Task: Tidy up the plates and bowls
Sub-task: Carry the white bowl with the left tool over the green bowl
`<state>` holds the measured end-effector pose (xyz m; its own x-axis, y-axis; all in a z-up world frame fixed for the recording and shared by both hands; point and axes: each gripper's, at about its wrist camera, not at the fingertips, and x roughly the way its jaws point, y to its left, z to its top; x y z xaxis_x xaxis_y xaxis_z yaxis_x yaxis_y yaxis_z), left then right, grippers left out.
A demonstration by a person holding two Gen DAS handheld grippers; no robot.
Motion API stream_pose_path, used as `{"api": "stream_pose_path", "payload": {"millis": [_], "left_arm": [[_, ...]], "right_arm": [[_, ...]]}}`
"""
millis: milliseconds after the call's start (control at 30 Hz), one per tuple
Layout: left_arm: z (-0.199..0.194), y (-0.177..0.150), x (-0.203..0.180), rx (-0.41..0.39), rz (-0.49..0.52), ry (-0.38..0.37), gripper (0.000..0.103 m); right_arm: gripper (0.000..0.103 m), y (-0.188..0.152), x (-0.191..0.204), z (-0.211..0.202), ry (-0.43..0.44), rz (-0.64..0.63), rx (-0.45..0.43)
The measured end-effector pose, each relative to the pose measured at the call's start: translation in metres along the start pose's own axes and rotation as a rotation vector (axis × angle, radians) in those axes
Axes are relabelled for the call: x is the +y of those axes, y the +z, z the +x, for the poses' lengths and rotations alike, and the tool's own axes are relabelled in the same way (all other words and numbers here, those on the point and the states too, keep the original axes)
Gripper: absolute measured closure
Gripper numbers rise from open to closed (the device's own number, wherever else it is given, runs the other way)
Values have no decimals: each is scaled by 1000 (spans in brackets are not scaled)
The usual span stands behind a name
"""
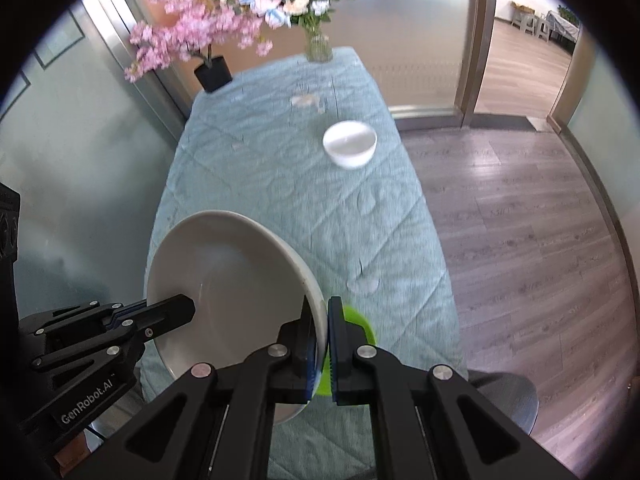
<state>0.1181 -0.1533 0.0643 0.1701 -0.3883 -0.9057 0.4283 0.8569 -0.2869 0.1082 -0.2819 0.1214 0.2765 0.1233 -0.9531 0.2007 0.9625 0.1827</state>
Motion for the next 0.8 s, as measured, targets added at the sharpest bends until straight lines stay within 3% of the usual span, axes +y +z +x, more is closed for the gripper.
{"api": "stream_pose_path", "payload": {"millis": [400,800], "left_arm": [[59,-14,14,104,-41,-2,101],[149,-26,25,237,-45,15,102]], "right_arm": [[98,-26,-7,37,-27,9,99],[98,-52,-31,102,-57,83,231]]}}
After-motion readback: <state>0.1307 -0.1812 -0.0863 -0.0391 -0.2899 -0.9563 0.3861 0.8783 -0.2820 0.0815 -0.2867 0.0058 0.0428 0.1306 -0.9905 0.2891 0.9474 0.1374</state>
